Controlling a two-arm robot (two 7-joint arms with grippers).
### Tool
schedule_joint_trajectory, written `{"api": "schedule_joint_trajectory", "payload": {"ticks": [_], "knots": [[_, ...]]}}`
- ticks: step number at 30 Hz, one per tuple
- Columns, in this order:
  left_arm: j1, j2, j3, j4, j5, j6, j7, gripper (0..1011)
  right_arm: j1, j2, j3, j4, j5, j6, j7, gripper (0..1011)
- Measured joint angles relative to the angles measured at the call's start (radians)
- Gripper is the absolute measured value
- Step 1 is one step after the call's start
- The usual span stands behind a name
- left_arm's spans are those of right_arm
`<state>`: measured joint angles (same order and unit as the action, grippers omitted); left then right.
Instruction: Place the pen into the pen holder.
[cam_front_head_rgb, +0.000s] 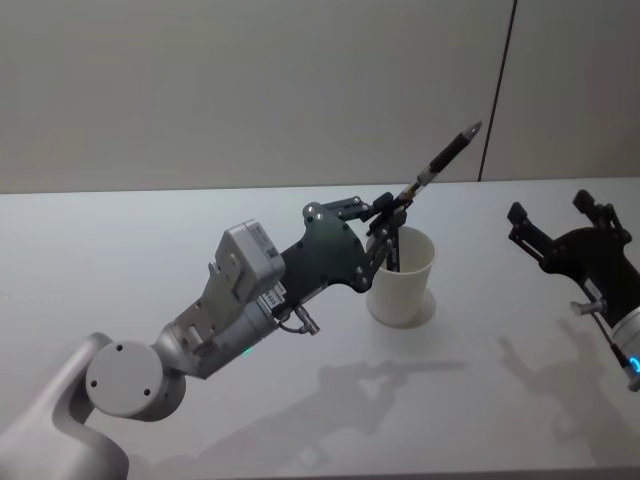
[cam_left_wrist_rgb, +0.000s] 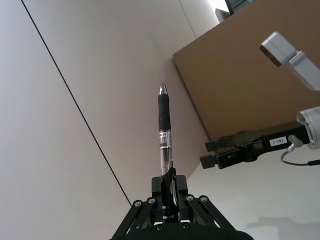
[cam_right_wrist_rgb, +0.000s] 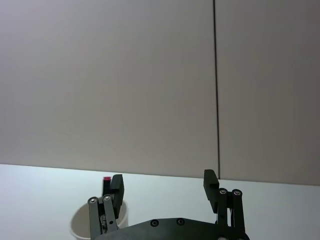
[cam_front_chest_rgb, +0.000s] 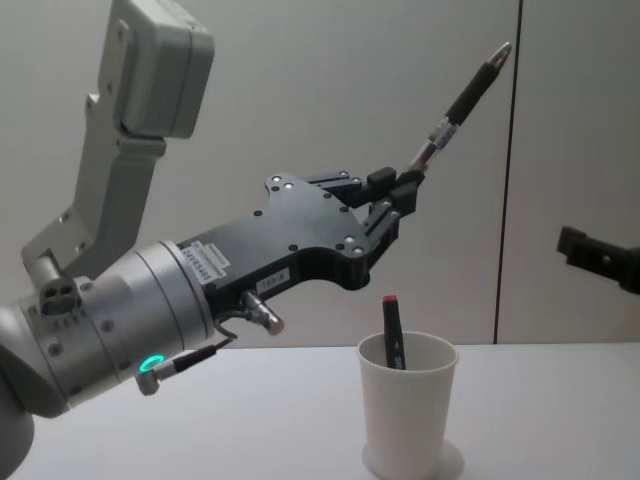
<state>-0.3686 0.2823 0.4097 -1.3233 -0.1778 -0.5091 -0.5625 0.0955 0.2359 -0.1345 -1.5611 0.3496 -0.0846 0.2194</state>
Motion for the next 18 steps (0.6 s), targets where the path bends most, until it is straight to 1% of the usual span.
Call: {"api": "schedule_joint_trajectory", "payload": {"ticks": [2,3,5,6,11,12,13,15,18], "knots": [[-0.001,0.000,0.000,0.001,-0.001,-0.001,-0.002,176,-0.003,0.005,0.002,-0.006,0.010,-0.002,0.022,1002],[-0.001,0.000,0.000,0.001,-0.001,-0.001,-0.002,175,-0.006,0.009,0.004,-0.012,0.021,-0.005,0.044,1002],[-0.001,0.000,0.000,0.002,-0.001,-0.002,-0.004,176,-0.010,0.015,0.006,-0.019,0.032,-0.007,0.066,1002],[-0.001,-0.001,0.000,0.002,-0.001,-0.003,-0.004,176,-0.013,0.019,0.008,-0.025,0.044,-0.009,0.091,1002],[-0.002,-0.001,0.000,0.003,-0.002,-0.004,-0.006,176,-0.023,0.036,0.015,-0.044,0.080,-0.014,0.159,1002],[-0.002,-0.001,0.000,0.004,-0.002,-0.004,-0.007,176,-0.027,0.042,0.017,-0.051,0.095,-0.016,0.187,1002],[-0.002,-0.001,0.000,0.004,-0.002,-0.004,-0.007,176,-0.027,0.042,0.017,-0.051,0.095,-0.016,0.187,1002],[-0.002,-0.001,0.000,0.004,-0.002,-0.005,-0.007,176,-0.034,0.053,0.022,-0.064,0.124,-0.018,0.237,1002],[-0.002,-0.001,0.000,0.004,-0.002,-0.005,-0.008,176,-0.039,0.061,0.025,-0.075,0.146,-0.019,0.272,1001]]}}
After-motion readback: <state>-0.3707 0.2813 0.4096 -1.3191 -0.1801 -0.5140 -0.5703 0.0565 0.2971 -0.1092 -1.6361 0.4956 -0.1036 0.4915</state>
